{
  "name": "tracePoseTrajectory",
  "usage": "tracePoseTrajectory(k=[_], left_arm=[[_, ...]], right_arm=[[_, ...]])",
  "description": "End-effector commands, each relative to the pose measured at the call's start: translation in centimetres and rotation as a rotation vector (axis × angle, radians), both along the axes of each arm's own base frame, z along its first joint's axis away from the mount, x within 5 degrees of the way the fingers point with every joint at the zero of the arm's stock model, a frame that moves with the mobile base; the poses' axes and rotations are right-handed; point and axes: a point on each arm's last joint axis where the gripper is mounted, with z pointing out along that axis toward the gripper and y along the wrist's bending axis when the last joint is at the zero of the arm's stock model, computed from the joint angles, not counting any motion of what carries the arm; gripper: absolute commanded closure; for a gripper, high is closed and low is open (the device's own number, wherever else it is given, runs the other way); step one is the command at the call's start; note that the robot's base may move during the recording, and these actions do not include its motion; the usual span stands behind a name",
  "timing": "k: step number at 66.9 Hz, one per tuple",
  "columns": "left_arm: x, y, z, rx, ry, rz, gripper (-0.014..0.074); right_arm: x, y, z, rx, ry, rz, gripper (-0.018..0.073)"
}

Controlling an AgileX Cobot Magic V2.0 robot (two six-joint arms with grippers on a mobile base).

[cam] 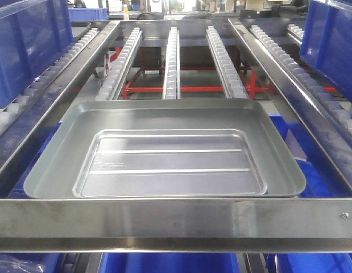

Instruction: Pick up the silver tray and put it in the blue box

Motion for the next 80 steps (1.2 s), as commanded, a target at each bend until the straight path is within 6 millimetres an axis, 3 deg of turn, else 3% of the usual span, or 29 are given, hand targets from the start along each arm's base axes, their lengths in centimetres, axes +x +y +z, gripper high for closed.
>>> tracePoseTrajectory(k=[1, 70, 80], left_arm=[[-0.13, 0.04, 0.32, -0.009, -0.085, 0.001, 0.0688], [-0.13, 0.04, 0.32, -0.009, -0.085, 0.001, 0.0688], [-0.16, 0.00, 1.17, -0.046, -0.061, -0.008, 0.0688]], right_arm=[[-0.48, 0.09, 1.52, -0.001, -0.128, 0.012, 0.0504], [-0.55, 0.11, 1.79, 0.000, -0.158, 0.015, 0.0504], [-0.43, 0.03, 2.25, 0.000, -0.069, 0.007, 0.0504]])
